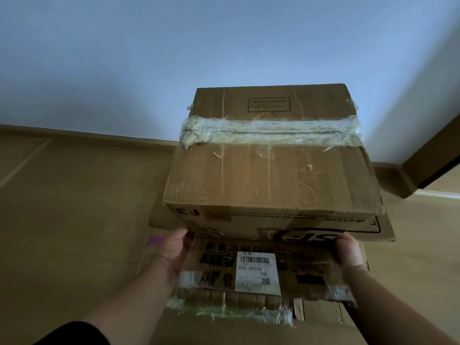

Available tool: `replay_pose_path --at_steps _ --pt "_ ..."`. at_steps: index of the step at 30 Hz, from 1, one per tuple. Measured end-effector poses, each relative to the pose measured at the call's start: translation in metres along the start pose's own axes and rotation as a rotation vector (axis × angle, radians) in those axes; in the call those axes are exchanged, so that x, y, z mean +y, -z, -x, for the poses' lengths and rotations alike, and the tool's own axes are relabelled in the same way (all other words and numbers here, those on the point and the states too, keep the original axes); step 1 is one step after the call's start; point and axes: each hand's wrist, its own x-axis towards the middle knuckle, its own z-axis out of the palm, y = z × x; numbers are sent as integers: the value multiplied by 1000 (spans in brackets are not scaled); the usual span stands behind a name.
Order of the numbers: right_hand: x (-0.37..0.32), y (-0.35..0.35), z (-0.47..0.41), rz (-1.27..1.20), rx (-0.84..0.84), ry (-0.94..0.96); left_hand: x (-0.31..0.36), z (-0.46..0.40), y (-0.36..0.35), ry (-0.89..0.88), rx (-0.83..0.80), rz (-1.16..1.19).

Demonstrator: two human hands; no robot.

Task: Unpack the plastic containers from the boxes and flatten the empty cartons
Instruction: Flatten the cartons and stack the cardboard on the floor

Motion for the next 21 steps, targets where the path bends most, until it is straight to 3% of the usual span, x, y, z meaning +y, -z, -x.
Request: replay_pose_path --at_steps 5,9,14,18,21 --pt "42 9 -11 -115 -89 -265 -11 -1 16 66 56 -23" --pt "68 21 -13 -99 -61 -228 -27 -11 35 169 231 77" --pt "90 36 -15 -67 -41 -214 -40 -15 39 222 228 -89" --pt "90 54 -25 -304 97 -277 -48 -18 47 258 239 -171" --pt "89 69 -27 -392 110 -307 -62 -18 64 289 256 -240"
